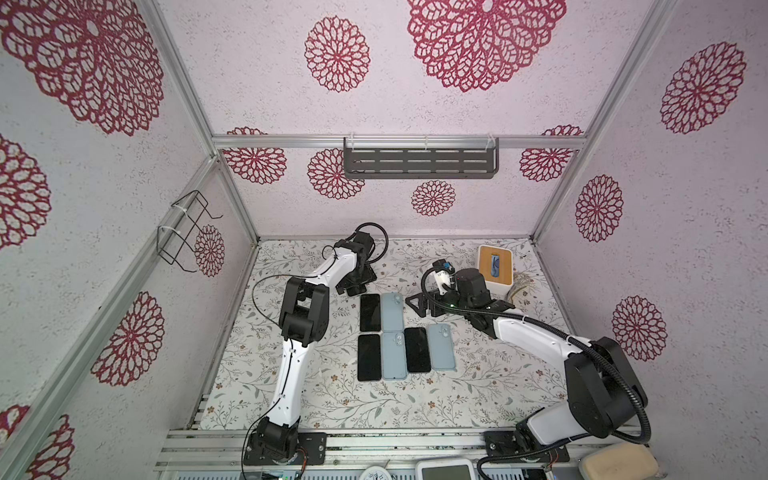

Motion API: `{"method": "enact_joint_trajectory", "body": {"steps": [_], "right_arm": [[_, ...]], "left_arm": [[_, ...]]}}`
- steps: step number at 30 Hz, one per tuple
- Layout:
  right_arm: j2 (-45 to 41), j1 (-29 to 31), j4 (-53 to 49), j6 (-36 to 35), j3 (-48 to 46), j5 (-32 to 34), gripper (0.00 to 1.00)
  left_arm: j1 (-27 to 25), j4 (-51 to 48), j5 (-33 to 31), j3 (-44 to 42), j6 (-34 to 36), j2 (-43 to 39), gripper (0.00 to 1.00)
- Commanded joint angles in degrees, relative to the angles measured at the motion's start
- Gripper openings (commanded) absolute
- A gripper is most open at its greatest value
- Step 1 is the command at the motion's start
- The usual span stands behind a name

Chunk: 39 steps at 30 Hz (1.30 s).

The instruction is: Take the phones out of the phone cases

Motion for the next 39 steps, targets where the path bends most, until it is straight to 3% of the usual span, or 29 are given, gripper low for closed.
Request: {"method": "enact_joint_trajectory", "body": {"steps": [1, 13, 16, 25, 31, 39], "right_arm": [[0.38, -0.19, 0.91, 0.96, 2.26, -0.86, 0.99], [1.6, -0.22, 1.12, 1.37, 2.88, -0.75, 0.99], [1.97, -0.21, 1.13, 1.49, 3.18, -0.61, 0.99], [3.17, -0.23, 1.83, 2.48, 3.69, -0.84, 0.99], [4.79, -0.15, 2.27, 2.9, 4.75, -2.45, 0.99], [11.5, -0.23, 4.38, 5.22, 10.4, -8.33, 0.99]], "left_arm": [[0.71, 0.08, 0.27, 1.06, 1.11, 1.19, 0.97], [2.93, -0.52, 2.37, 7.13, 5.44, 6.5, 1.0], [3.69, -0.38, 3.71, 7.85, 5.77, 7.36, 0.91], [3.81, -0.29, 5.58, 8.77, 6.83, 8.33, 0.81], [3.8, 2.58, 6.84, 4.25, 6.91, 5.19, 0.72], [4.06, 10.7, 11.87, -4.45, 7.18, -2.52, 0.72]]}}
